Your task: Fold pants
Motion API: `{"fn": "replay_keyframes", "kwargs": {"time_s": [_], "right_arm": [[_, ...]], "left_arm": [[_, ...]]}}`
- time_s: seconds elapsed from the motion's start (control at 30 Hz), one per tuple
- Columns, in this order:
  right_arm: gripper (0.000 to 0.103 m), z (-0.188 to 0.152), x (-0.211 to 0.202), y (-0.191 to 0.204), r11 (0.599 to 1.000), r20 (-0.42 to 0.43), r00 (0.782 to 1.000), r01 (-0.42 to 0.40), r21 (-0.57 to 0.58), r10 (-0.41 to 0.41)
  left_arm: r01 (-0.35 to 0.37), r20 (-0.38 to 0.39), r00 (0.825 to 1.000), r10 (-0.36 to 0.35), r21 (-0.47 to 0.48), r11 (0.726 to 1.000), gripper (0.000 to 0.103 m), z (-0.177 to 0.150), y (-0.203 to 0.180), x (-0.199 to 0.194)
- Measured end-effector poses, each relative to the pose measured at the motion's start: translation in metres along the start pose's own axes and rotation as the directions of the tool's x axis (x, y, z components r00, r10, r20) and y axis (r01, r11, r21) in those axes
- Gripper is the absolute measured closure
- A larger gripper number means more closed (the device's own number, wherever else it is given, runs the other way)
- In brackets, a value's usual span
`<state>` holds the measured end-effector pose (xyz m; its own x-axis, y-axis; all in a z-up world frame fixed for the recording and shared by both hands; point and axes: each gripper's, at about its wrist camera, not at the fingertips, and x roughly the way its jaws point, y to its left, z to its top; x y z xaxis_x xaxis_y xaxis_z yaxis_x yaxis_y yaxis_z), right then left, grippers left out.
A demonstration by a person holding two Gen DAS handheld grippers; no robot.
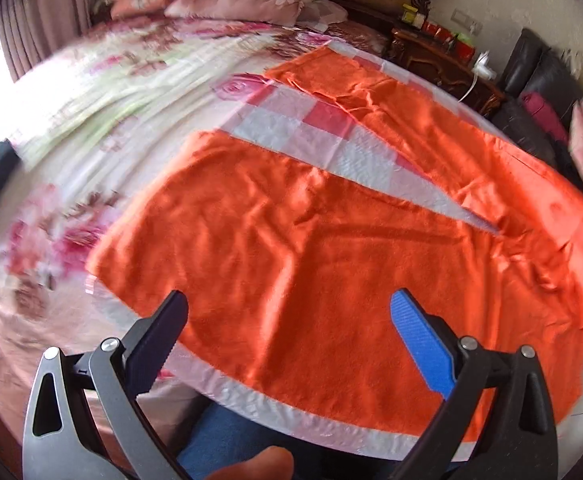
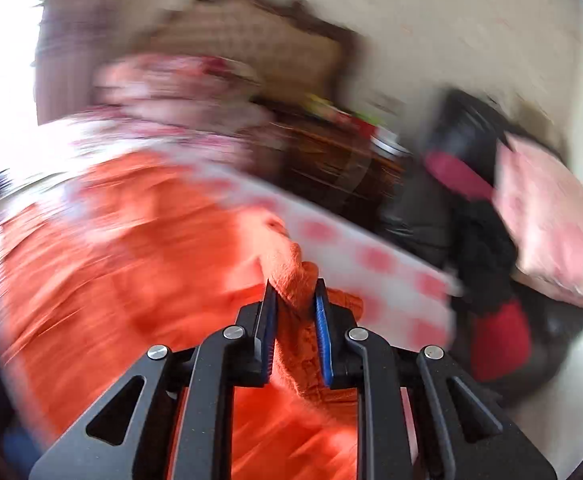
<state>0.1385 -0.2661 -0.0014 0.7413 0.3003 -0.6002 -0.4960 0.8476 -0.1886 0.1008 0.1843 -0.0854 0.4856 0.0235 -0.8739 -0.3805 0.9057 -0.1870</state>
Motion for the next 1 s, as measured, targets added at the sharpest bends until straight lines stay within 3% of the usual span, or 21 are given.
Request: {"fn": "replay_keyframes", "kwargs": {"time_s": [0.03,0.1,0.13,0.2,0.27,0.37,0.43,0.57,0.6,0.67,0.77,0.83,0.87,1.0], "right_arm": [[0.084,-0.028,-0.024,0.029,0.997,-0.04,0.997,-0.062,-0.035,0.06],[0.084,-0.07,-0.038,0.052,0.993,-0.143,0.983,-0.116,-0.023,0.112],[0.084,-0.099,-0.04,0.059,0.993,-0.215,0.969,-0.12,0.017,0.121],[0.085,-0.128,-0.042,0.059,0.99,-0.258,0.959,-0.092,0.104,0.116],[0.084,-0.142,-0.05,0.046,0.966,-0.227,0.966,-0.063,0.251,0.122],[0.084,-0.142,-0.056,0.033,0.927,-0.177,0.977,-0.046,0.371,0.119],[0.084,-0.143,-0.06,0.025,0.893,-0.142,0.981,-0.058,0.445,0.134],[0.084,-0.122,-0.061,0.019,0.871,-0.083,0.986,-0.086,0.484,0.144],[0.084,-0.122,-0.061,0.012,0.853,-0.062,0.986,-0.104,0.511,0.158],[0.084,-0.117,-0.075,-0.011,0.76,0.061,0.974,-0.209,0.615,0.219],[0.084,-0.107,-0.089,-0.039,0.638,0.19,0.951,-0.304,0.708,0.243],[0.084,-0.1,-0.092,-0.051,0.588,0.223,0.943,-0.328,0.739,0.246],[0.084,-0.097,-0.093,-0.055,0.579,0.228,0.942,-0.331,0.745,0.245],[0.084,-0.081,-0.098,-0.065,0.598,0.23,0.944,-0.327,0.732,0.236]], "left_arm": [[0.082,-0.019,0.996,-0.083,-0.035,0.996,0.002,0.001,0.007,0.006],[0.179,-0.028,0.983,-0.181,-0.076,0.981,0.002,0.003,0.012,0.015],[0.198,-0.026,0.979,-0.201,-0.084,0.977,0.002,0.007,0.012,0.02],[0.224,-0.014,0.974,-0.226,-0.096,0.97,0.002,0.016,0.01,0.026],[0.276,-0.001,0.961,-0.278,-0.118,0.954,0.002,0.025,0.009,0.032],[0.362,0.027,0.932,-0.362,-0.164,0.918,0.002,0.048,0.011,0.044],[0.373,0.054,0.928,-0.37,-0.166,0.913,0.005,0.069,0.015,0.051],[0.393,0.06,0.919,-0.391,-0.228,0.891,0.019,0.116,0.032,0.072],[0.39,0.053,0.919,-0.39,-0.252,0.886,0.02,0.127,0.036,0.077],[0.403,0.033,0.911,-0.411,-0.288,0.869,0.022,0.133,0.038,0.082],[0.501,-0.023,0.843,-0.537,-0.33,0.8,0.025,0.118,0.02,0.09],[0.541,-0.063,0.802,-0.594,-0.347,0.766,0.03,0.1,0.0,0.098],[0.556,-0.083,0.78,-0.62,-0.362,0.748,0.032,0.093,-0.009,0.105],[0.589,-0.098,0.728,-0.679,-0.418,0.692,0.039,0.08,-0.036,0.132]]}}
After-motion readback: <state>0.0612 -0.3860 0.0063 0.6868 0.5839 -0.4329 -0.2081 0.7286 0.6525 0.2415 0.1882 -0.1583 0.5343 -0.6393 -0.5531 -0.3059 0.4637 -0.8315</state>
